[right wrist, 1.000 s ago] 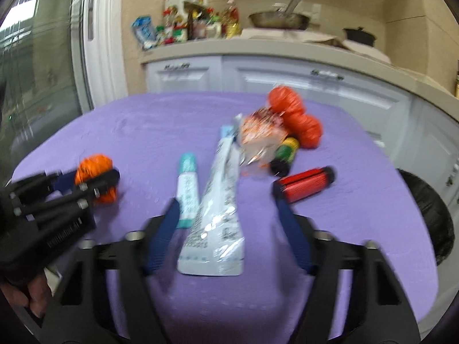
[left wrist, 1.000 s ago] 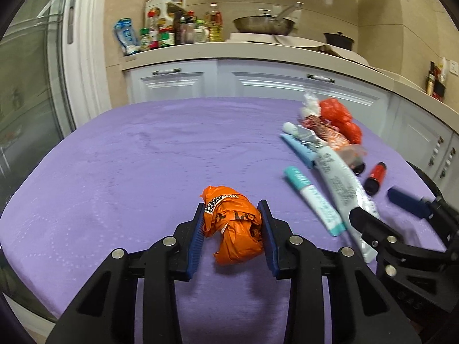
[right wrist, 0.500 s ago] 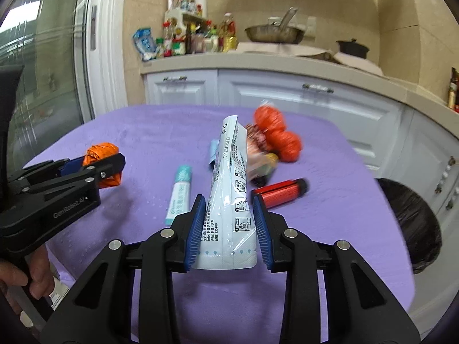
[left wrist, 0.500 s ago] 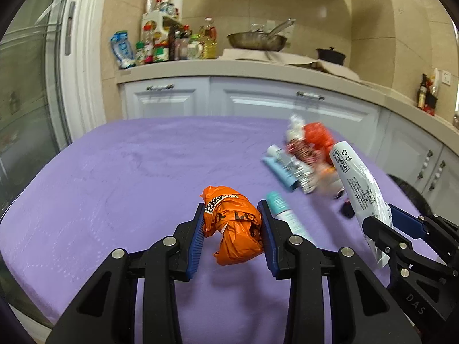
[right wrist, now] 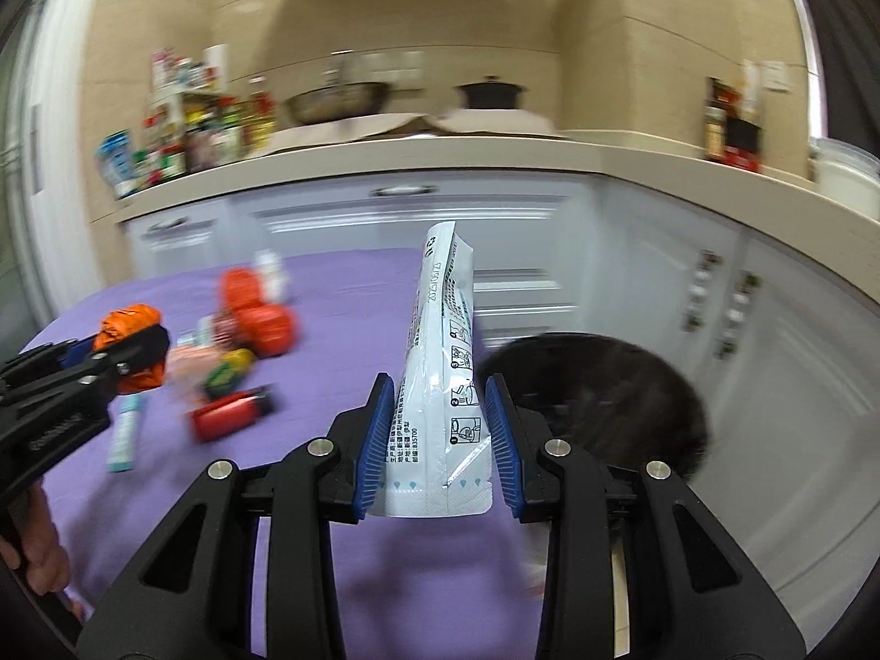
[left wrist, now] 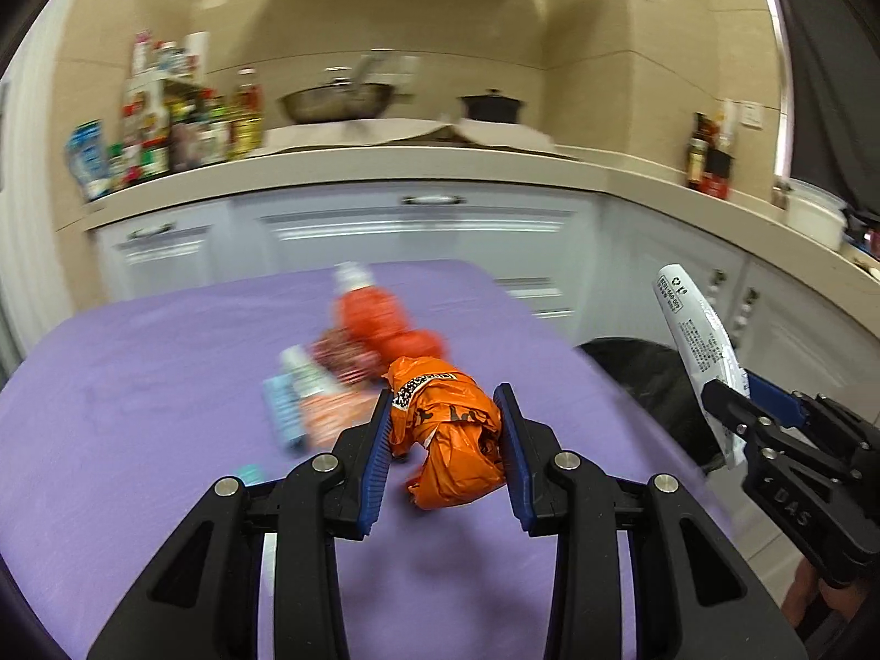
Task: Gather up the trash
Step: 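Carry both items over the black bin and open both tools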
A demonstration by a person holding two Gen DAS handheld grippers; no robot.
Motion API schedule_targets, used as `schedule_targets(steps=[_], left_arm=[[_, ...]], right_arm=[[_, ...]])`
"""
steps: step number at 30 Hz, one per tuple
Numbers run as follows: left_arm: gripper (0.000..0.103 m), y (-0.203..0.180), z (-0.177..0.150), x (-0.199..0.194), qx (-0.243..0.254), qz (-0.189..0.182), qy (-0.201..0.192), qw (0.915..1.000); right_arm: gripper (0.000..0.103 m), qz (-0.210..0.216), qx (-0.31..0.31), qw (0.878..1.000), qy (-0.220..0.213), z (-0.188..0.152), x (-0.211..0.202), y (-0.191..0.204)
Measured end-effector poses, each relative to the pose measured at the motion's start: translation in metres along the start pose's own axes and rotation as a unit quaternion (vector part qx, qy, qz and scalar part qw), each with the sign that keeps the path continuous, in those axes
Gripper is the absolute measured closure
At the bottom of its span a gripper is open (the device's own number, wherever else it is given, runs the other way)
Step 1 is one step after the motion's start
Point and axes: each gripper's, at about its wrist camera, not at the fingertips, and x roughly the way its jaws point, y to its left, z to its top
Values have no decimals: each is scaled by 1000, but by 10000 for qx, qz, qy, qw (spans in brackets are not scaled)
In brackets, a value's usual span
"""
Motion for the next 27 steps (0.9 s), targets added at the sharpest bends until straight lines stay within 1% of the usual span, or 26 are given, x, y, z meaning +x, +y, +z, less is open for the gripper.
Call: schedule_targets(steps=[5,9,11,17,27], left_arm=[[66,-50,18,27,283,-393,-92,9988],[66,-88,24,45,566,-548,-179,9967],[66,-106,25,59,687,-623,-114,9956],[66,-137,31,104,843,-720,201,9936],[66,-163,37,137,985,-749,366,9916]], right_arm=[[69,-456,235,9986,104,-4,26,-49],[69,-653,370,9970,181,-8,41,-79],[69,-736,423,9962,205,-9,48,-91],[69,-881,575,9941,277,-9,71,-120],[69,-1015,730,9916,332,-11,97,-148]])
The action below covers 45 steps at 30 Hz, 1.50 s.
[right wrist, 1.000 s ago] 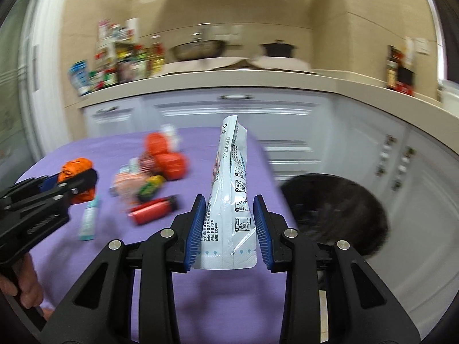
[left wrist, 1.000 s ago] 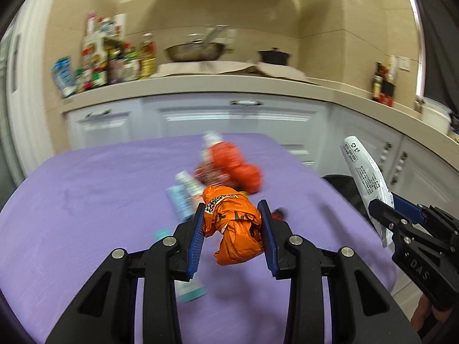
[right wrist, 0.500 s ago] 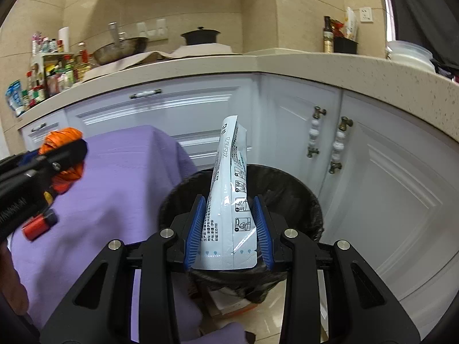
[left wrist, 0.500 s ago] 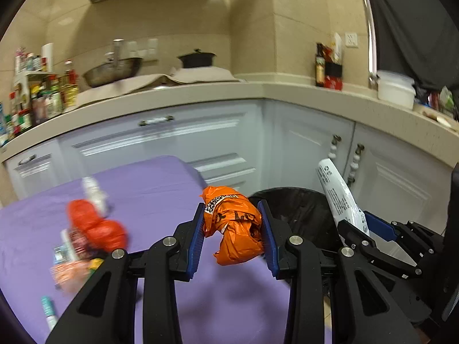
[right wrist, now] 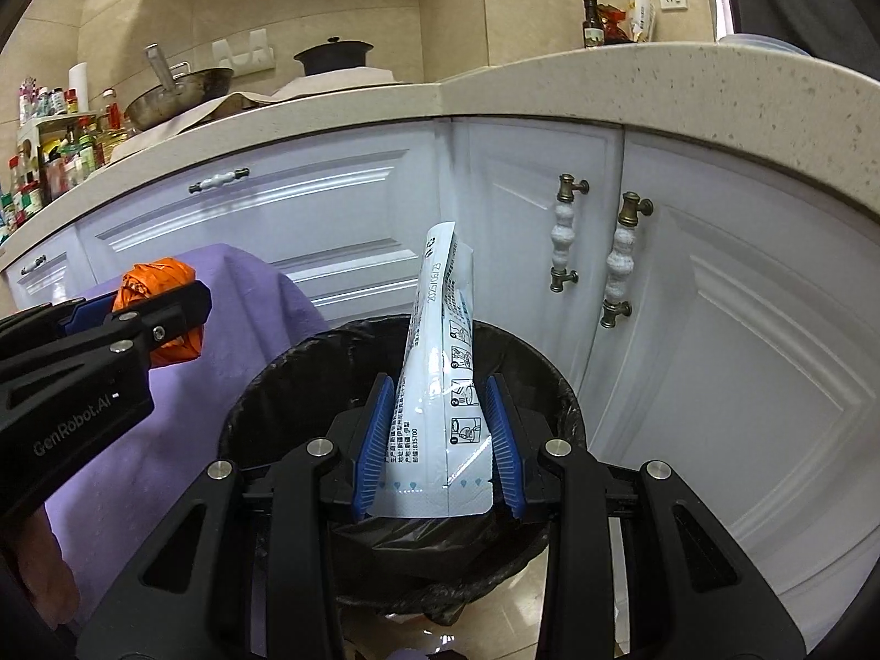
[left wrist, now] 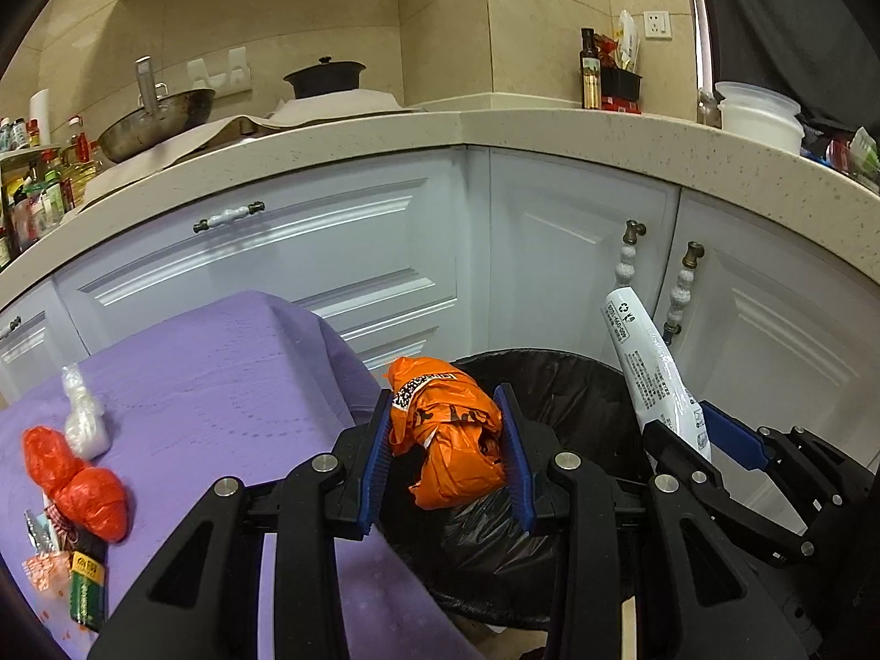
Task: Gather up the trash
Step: 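Carry both items over the black bin and open both tools, then return both tools to the table and grasp the teal toothpaste tube with the left tool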
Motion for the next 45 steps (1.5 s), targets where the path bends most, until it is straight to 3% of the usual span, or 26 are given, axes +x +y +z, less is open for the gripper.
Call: schedule_targets(steps=[5,9,12,30,40,45], left_arm=[[60,2,4,10,-106,71,114,9999],[38,3,5,13,-181,107,144,9997],[29,3,6,12,-188,144,108,9997],[28,15,2,-5,-243,262,27,9994],[28,46,-13,-39,-399,514,14,9979],[28,76,-35,-63,-558,829,100,9949]], right_arm=[[68,-21,41,10000,36,1,9,-4],[50,-121,73,9999,-39,2,10,-4],[49,-163,67,9998,-64,2,8,-4],[49,-272,108,9994,-198,8,-16,2],[49,25,34,9997,-228,3,-38,34],[49,311,-97,9993,-204,-5,-51,62]])
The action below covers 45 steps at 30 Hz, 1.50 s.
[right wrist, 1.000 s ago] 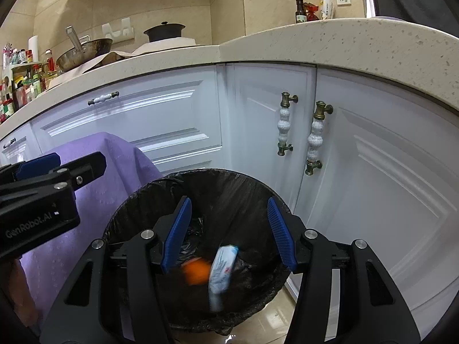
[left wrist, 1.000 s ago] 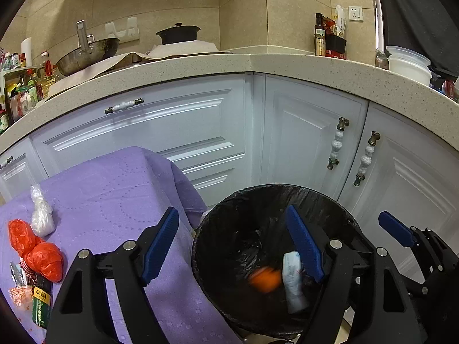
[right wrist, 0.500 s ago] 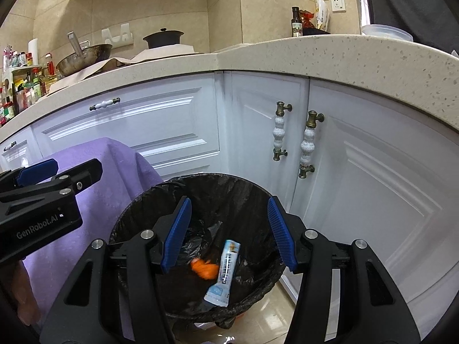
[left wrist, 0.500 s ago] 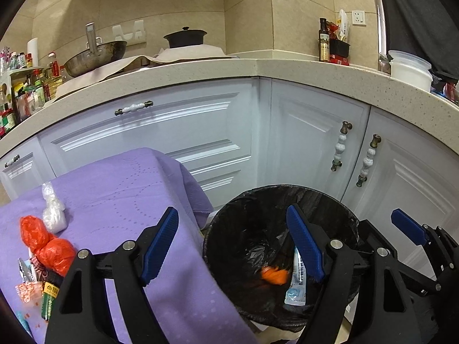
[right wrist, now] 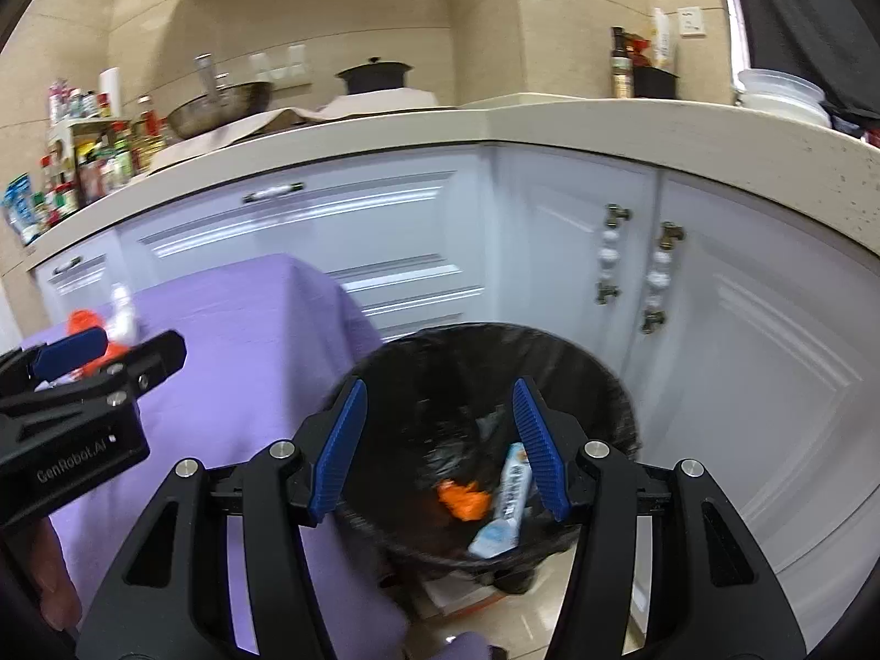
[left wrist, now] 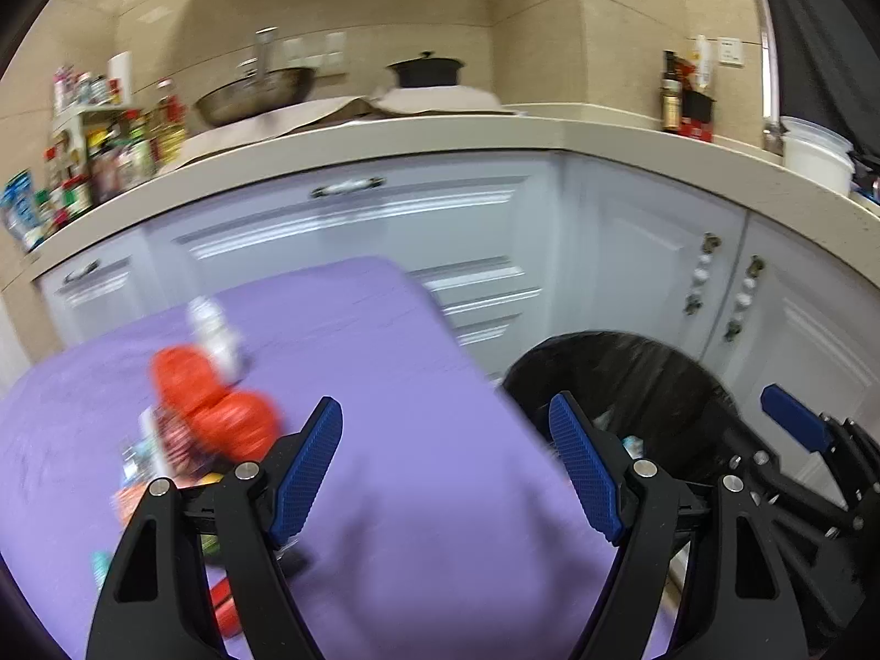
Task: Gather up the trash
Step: 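Return both tools to the table and grasp the teal toothpaste tube with the left tool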
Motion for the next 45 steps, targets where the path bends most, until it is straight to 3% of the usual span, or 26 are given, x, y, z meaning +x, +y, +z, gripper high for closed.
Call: schedule_targets(steps=[11,18,27,32,34,36,45], left_arm=[[28,79,-45,-41,-495,811,164,9953],[28,126,-73,-53,-820,1358,375,9866],[28,158,-91,-42,-1409,1224,930,9780],[56,160,-99,-41,-1392,1103,1015,9789],[72,159,-100,-43,-1297,1111,994,9803],[81,157,-103,-45,-1175,1142,960,9818],[87,174,-105,-53,-1269,1025,933,9822]], right_arm=[[49,791,-467,9957,155,-19,-25,86],[49,1270,-730,9888,285,-32,-37,134],[49,1564,-1002,9818,397,-41,-46,165],[49,1579,-982,9817,411,-41,-46,165],[49,1590,-971,9816,432,-41,-45,166],[49,1617,-967,9810,471,-42,-43,167],[46,1820,-1076,9760,527,-43,-43,193]])
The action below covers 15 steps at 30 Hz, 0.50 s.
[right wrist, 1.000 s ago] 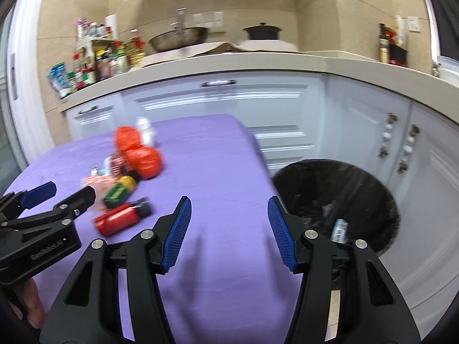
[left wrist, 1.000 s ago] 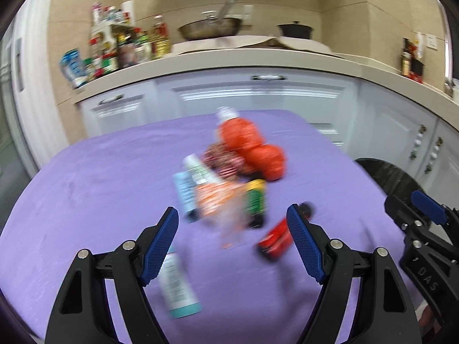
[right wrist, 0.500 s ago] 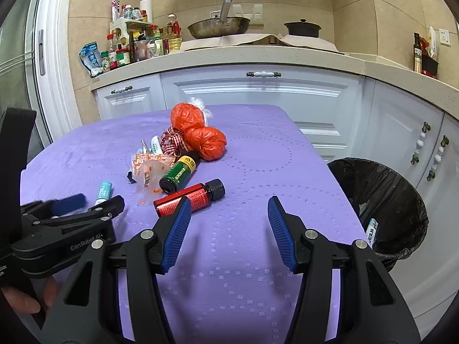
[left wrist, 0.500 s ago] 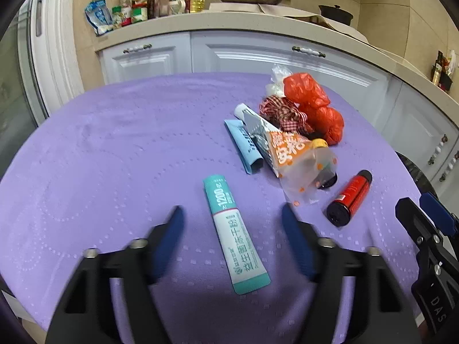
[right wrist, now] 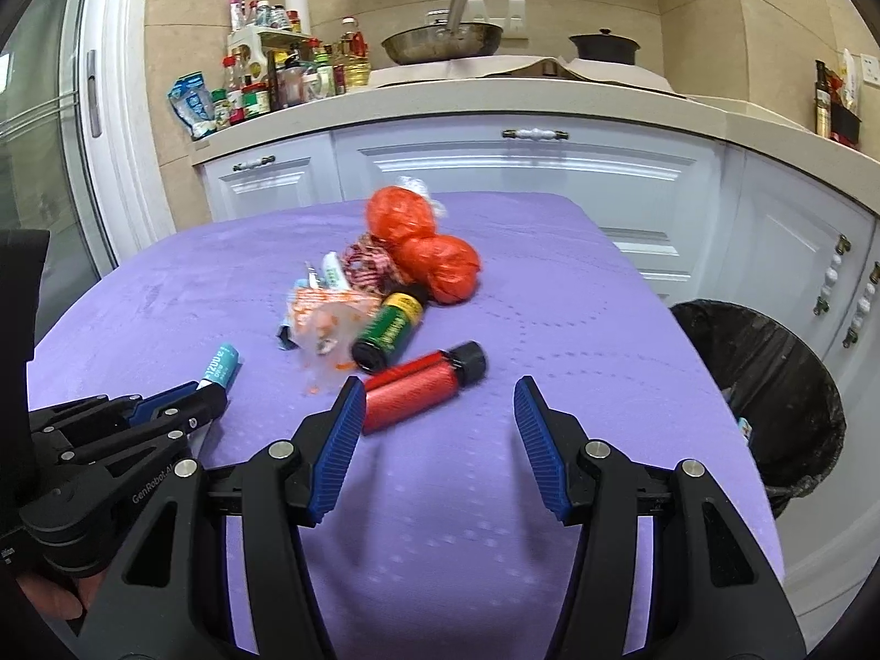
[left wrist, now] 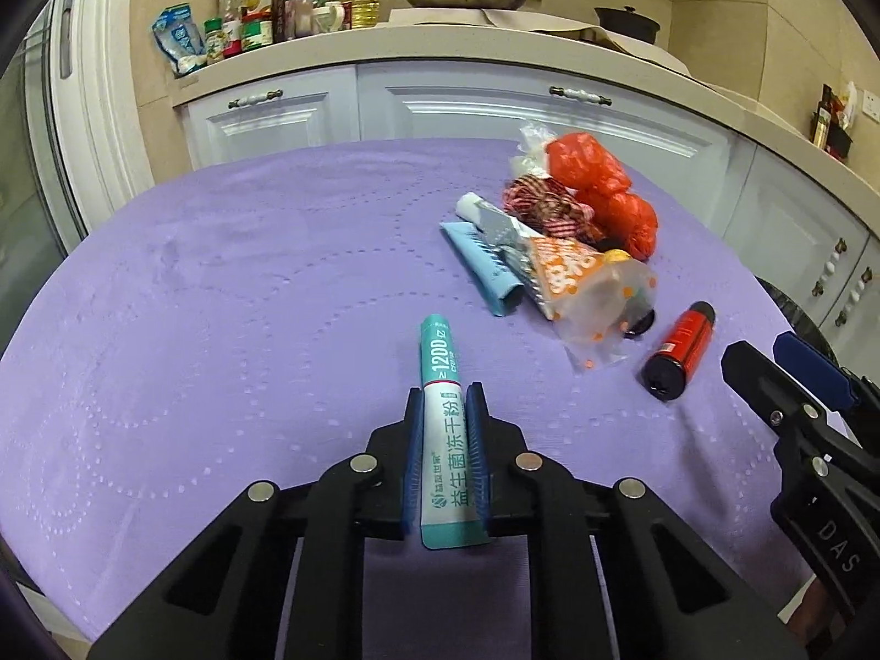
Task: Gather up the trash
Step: 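Return both tools to the table and grasp the teal toothpaste tube with the left tool, then grasp the red bottle with the right tool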
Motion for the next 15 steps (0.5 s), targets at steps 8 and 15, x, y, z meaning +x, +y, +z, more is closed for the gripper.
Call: schedule_targets(steps=[8,15], left_arm=[[87,29,5,-5,-154,86,-61,9998],[87,42,11,-4,-223,17,-104,9997]], right_arm=[[42,-161,-59,9994,313,6,22,21],[42,-499,23,9958,766,3,39,17]])
